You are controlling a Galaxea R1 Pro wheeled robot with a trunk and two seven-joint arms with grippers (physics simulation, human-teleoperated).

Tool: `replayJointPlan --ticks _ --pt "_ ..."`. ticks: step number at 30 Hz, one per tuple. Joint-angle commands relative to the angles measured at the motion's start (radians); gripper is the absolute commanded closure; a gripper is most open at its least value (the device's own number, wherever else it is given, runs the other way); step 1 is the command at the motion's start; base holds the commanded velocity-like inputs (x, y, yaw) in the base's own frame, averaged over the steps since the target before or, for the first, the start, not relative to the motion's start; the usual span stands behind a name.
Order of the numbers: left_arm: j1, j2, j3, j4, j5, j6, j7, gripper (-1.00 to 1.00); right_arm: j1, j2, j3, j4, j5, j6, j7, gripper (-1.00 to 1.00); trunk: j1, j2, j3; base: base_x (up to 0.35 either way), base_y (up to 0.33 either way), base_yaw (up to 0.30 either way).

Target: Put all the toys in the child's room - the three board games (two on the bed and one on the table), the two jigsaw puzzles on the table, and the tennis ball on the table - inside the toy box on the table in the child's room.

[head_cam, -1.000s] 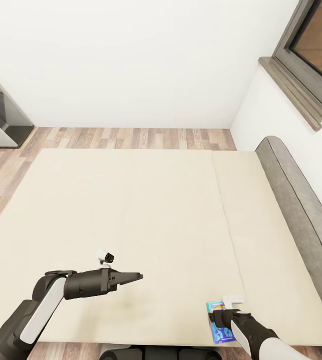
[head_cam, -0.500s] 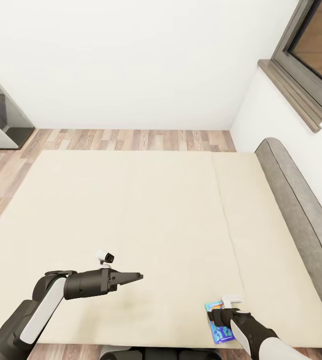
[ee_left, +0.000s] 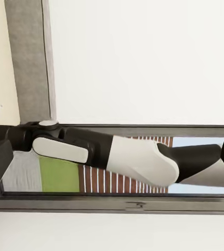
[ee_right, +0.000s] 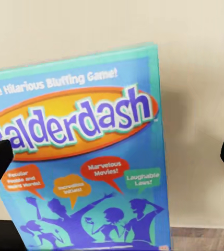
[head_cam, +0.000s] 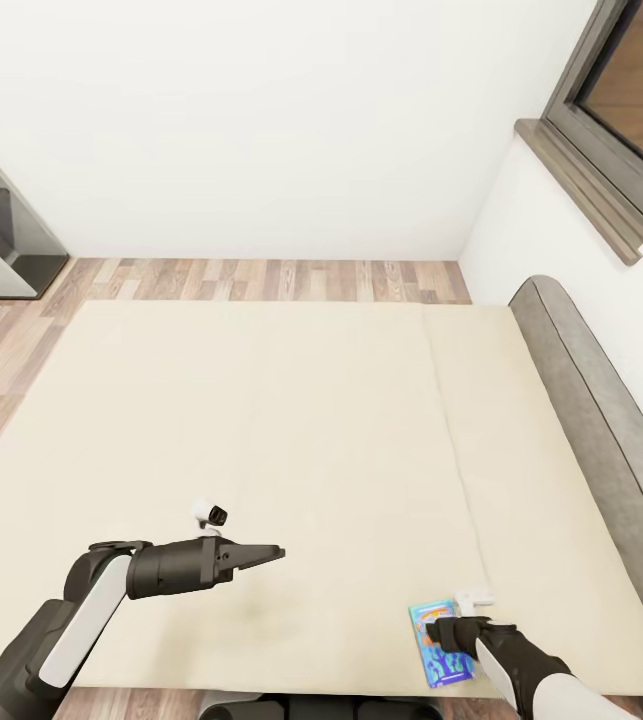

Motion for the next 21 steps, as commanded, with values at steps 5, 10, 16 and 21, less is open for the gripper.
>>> replayJointPlan --ticks 5,10,16,21 --pt "0.000 -0.001 -0.001 0.000 0.000 0.004 0.000 -1.00 0.001 -0.026 0.000 -0.002 0.002 0.007 0.109 -1.00 0.001 -0.001 -0.001 0.000 0.000 0.000" --pt "0.000 -0.003 -0.001 0.000 0.000 0.004 0.001 -1.00 -0.001 -0.034 0.000 -0.002 0.003 0.011 0.158 -1.00 0.001 -0.001 -0.001 0.000 0.000 0.000" --pt "0.000 -0.004 -0.002 0.000 0.000 0.004 0.002 -1.00 -0.001 -0.033 0.001 -0.002 0.003 0.022 0.173 -1.00 0.001 -0.001 -0.001 0.000 0.000 0.000" --pt "0.000 -0.003 -0.002 0.000 0.000 0.004 0.002 -1.00 -0.001 -0.031 0.001 -0.002 0.003 0.026 0.177 -1.00 0.001 -0.001 -0.001 0.000 0.000 0.000"
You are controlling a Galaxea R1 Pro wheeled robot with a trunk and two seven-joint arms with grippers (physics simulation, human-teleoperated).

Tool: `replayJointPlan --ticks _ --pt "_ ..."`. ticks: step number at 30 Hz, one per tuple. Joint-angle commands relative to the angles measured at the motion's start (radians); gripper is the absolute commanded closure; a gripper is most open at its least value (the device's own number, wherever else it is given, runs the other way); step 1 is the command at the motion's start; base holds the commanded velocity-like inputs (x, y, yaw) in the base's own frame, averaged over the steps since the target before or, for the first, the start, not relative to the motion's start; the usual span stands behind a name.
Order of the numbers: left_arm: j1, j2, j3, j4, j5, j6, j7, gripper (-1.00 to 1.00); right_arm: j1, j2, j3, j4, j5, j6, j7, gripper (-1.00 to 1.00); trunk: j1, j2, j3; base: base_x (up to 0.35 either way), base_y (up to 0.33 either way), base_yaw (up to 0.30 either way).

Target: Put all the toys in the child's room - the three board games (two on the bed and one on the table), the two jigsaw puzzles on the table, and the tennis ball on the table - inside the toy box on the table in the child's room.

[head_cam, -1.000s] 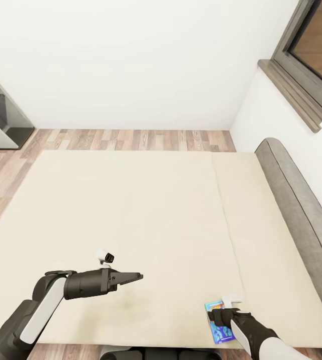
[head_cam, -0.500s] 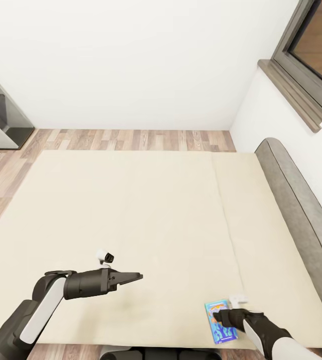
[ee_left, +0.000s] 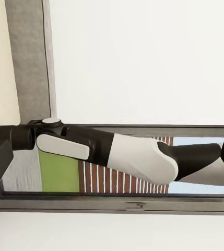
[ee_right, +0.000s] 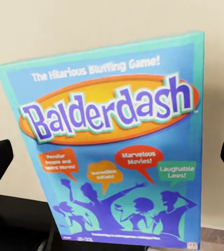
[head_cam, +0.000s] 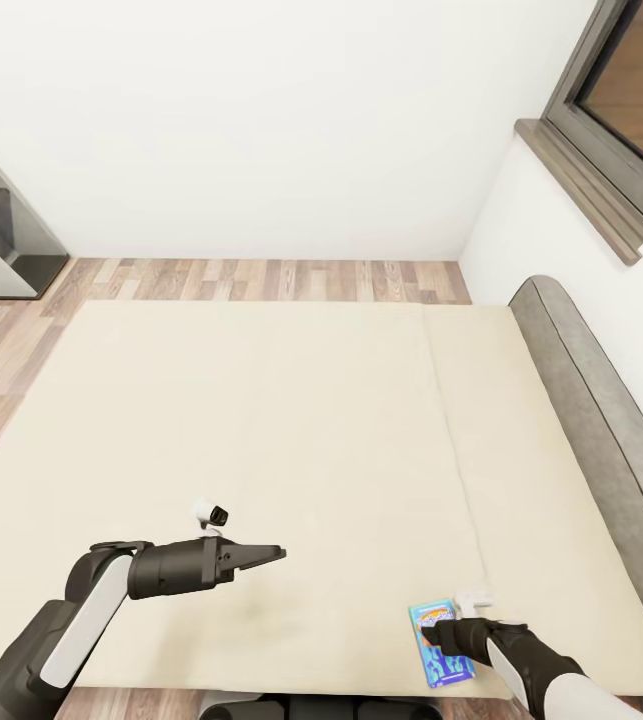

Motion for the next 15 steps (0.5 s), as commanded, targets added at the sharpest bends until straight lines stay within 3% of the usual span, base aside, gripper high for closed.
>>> replayJointPlan --ticks 1,15 --pt "-0.001 0.001 -0.001 0.000 0.002 0.004 -0.002 -1.00 0.000 0.000 0.000 -0.002 0.001 0.006 0.004 -1.00 0.001 -0.002 -0.001 0.000 0.000 0.000" --pt "-0.001 0.002 -0.001 0.001 0.002 0.004 -0.001 -1.00 0.000 0.004 0.000 -0.002 0.001 0.007 0.003 -1.00 0.001 -0.002 -0.001 0.000 0.000 0.000"
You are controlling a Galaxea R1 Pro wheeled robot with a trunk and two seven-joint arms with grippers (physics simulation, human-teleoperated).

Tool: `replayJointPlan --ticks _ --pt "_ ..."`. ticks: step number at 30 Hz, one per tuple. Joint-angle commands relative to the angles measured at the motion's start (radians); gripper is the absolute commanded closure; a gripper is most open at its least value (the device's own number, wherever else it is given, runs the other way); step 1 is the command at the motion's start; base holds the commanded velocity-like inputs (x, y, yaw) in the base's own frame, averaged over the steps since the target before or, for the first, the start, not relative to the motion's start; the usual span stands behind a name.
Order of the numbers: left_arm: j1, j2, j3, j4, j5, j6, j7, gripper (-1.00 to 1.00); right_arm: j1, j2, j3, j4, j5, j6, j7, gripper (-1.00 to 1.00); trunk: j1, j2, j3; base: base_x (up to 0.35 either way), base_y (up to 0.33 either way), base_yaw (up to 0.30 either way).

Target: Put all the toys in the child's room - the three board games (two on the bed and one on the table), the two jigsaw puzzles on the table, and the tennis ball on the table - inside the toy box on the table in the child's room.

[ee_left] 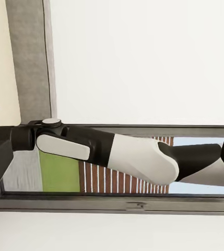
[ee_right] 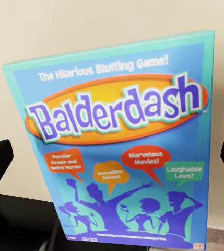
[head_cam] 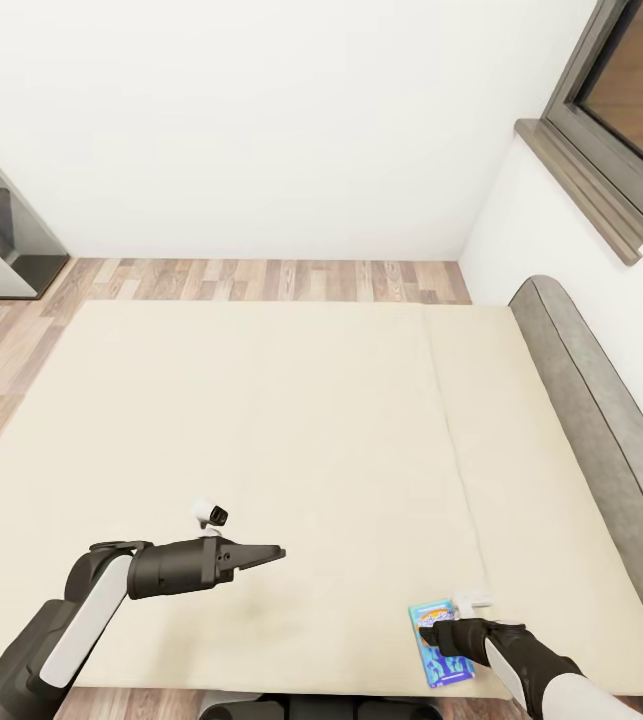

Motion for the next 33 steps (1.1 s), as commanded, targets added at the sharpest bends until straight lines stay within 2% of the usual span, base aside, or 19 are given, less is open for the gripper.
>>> replayJointPlan --ticks 1,20,33 --pt "-0.001 0.001 -0.001 0.000 0.002 0.004 -0.002 -1.00 0.000 -0.001 0.000 -0.002 0.001 0.006 0.003 -1.00 0.001 -0.002 -0.001 0.000 0.000 0.000" --pt "-0.001 0.002 -0.002 0.001 0.002 0.004 -0.003 -1.00 0.000 -0.002 -0.001 -0.002 -0.001 0.008 0.003 -1.00 0.001 -0.002 -0.009 0.000 0.000 0.000" --pt "-0.001 0.002 -0.001 0.001 0.002 0.004 -0.003 -1.00 0.000 -0.005 -0.001 -0.002 -0.001 0.040 0.003 -1.00 0.001 -0.002 -0.012 0.000 0.000 0.000"
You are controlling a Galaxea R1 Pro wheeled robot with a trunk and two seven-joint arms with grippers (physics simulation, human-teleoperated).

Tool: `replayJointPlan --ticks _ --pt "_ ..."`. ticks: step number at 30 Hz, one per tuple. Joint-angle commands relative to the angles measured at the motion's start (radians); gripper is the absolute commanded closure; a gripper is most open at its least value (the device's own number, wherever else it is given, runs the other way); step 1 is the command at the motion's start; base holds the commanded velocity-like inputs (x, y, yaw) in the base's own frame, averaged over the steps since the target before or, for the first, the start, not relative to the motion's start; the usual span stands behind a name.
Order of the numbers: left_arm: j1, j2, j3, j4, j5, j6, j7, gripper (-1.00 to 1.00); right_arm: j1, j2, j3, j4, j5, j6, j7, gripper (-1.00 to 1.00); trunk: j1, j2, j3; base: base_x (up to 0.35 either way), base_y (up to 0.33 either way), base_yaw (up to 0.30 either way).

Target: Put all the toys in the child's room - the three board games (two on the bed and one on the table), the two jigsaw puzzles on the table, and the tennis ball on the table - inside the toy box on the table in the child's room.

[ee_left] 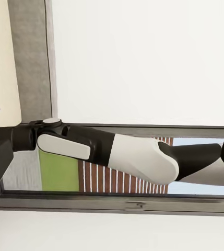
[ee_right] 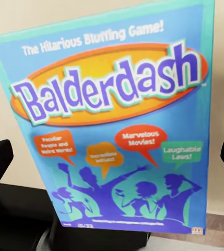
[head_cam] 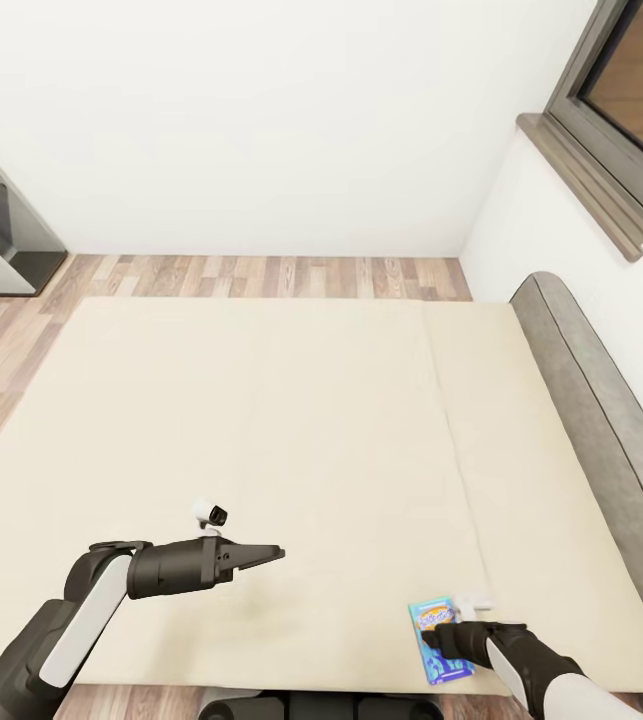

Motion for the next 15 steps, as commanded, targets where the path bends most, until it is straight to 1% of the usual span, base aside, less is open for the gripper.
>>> replayJointPlan --ticks 1,9,15 --pt "0.000 0.001 -0.001 0.000 0.002 0.004 -0.002 -1.00 0.000 -0.001 0.000 -0.002 0.001 0.008 0.004 -1.00 0.000 -0.002 -0.002 0.000 0.000 0.000" --pt "0.000 0.001 -0.001 0.000 0.002 0.004 -0.002 -1.00 0.000 -0.004 0.000 -0.002 0.001 0.037 0.004 -1.00 0.000 -0.002 -0.006 0.000 0.000 0.000" --pt "0.000 0.001 -0.001 0.000 0.002 0.004 -0.002 -1.00 0.000 -0.004 0.001 -0.002 0.001 0.043 0.005 -1.00 0.000 -0.002 -0.009 0.000 0.000 0.000"
